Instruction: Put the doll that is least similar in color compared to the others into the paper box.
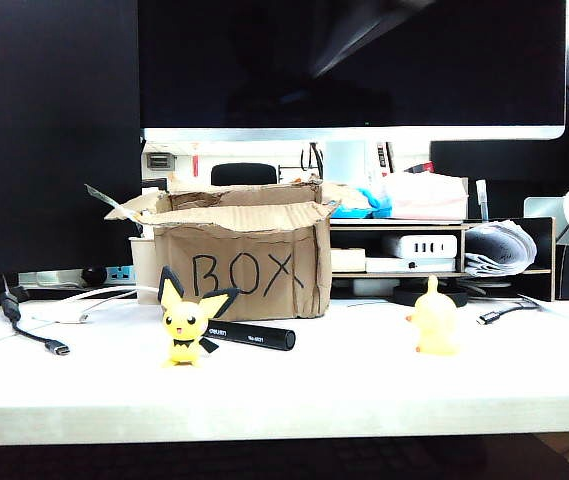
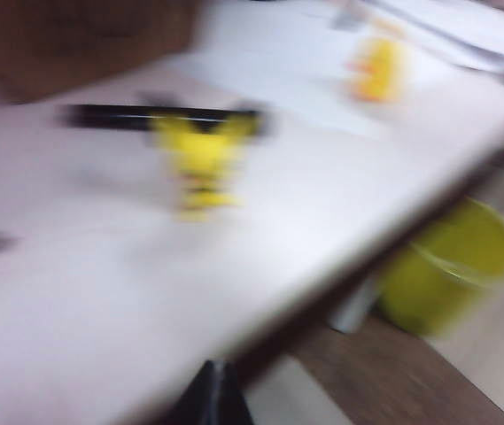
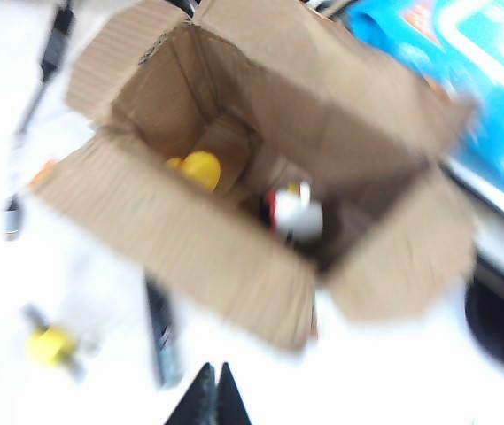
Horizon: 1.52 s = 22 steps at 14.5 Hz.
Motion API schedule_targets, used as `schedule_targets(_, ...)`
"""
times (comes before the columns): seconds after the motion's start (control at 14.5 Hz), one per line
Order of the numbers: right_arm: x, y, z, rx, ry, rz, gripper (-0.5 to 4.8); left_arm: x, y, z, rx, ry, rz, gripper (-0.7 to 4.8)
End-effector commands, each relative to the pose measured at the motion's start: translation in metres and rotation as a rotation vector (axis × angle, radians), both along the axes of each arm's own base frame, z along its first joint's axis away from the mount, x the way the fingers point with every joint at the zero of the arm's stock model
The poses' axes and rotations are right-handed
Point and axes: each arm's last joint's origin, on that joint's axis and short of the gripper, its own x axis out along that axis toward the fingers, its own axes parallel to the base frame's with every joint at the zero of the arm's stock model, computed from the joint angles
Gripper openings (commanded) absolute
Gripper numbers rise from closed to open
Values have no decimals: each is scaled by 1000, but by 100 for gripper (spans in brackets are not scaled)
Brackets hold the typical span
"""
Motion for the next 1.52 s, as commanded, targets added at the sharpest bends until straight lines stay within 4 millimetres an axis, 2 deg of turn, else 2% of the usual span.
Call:
schedule_targets(0.07,-39,-22,-6,106,1,-56,-6,8,16,3,-15,-30,155,-5)
schedule_targets(0.14,-60,-27,-14,104,4,-76,-6,10,23,6,-25,-58,227,-5)
schedule_targets(0.41,-110,-20,-31,129,-103,-48,-6,9,38,16,-59,-165,363,-5)
schedule_targets(0.55,-129,-8,-33,168,-166,-48,-6,6,43,21,-75,-226,403,-5)
schedule_targets(0.76,-152,8,-25,226,-256,-71,-6,2,44,28,-102,-307,407,-5)
schedule_targets(0.97,-160,5,-34,204,-266,-95,-6,3,46,28,-98,-307,434,-5)
schedule_targets(1.24,-172,-22,-57,249,-237,-165,-6,3,50,28,-92,-309,475,-5)
schedule_targets(1.31,-177,-34,-60,275,-247,-169,-6,3,50,28,-92,-309,475,-5)
schedule_targets(1.52,-180,-41,-59,288,-255,-174,4,3,50,28,-92,-309,475,-5)
